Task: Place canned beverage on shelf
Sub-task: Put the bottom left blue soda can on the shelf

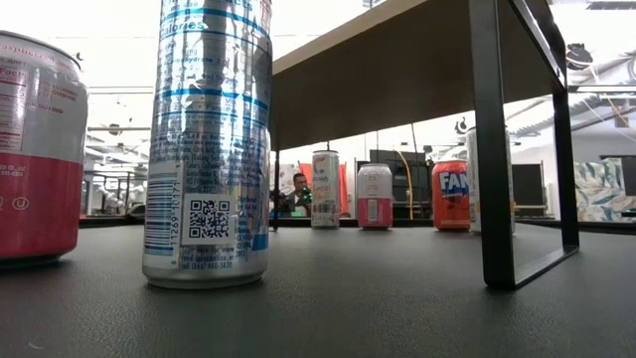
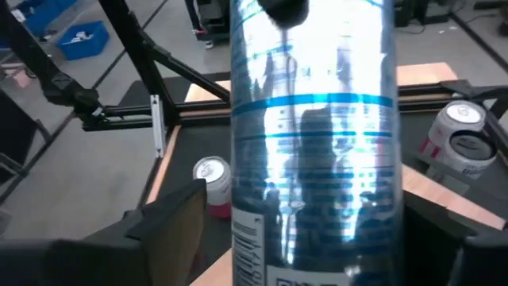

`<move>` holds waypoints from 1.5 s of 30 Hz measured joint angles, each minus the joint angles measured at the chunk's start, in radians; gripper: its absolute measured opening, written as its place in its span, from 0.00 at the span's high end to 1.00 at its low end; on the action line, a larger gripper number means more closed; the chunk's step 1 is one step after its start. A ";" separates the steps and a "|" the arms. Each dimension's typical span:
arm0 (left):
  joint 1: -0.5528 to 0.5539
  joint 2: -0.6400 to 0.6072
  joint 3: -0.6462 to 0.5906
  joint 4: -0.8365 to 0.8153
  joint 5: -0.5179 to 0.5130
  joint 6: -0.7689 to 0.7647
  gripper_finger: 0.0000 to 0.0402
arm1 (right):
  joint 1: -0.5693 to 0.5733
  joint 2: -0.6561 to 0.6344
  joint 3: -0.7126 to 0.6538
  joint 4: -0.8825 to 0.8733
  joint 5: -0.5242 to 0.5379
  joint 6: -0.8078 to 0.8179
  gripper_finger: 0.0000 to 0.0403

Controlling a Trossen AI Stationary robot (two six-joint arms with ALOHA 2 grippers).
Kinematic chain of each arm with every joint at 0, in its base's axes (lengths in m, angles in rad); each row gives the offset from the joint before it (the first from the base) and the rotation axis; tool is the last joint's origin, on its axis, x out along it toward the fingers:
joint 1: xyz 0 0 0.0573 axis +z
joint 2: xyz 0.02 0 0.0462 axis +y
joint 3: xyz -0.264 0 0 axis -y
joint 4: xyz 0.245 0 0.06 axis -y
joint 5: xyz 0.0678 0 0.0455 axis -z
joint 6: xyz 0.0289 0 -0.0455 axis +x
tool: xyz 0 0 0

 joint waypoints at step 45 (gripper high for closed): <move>-0.005 -0.096 0.001 0.209 -0.172 0.483 0.13 | -0.020 -0.030 -0.002 0.124 -0.145 0.136 0.50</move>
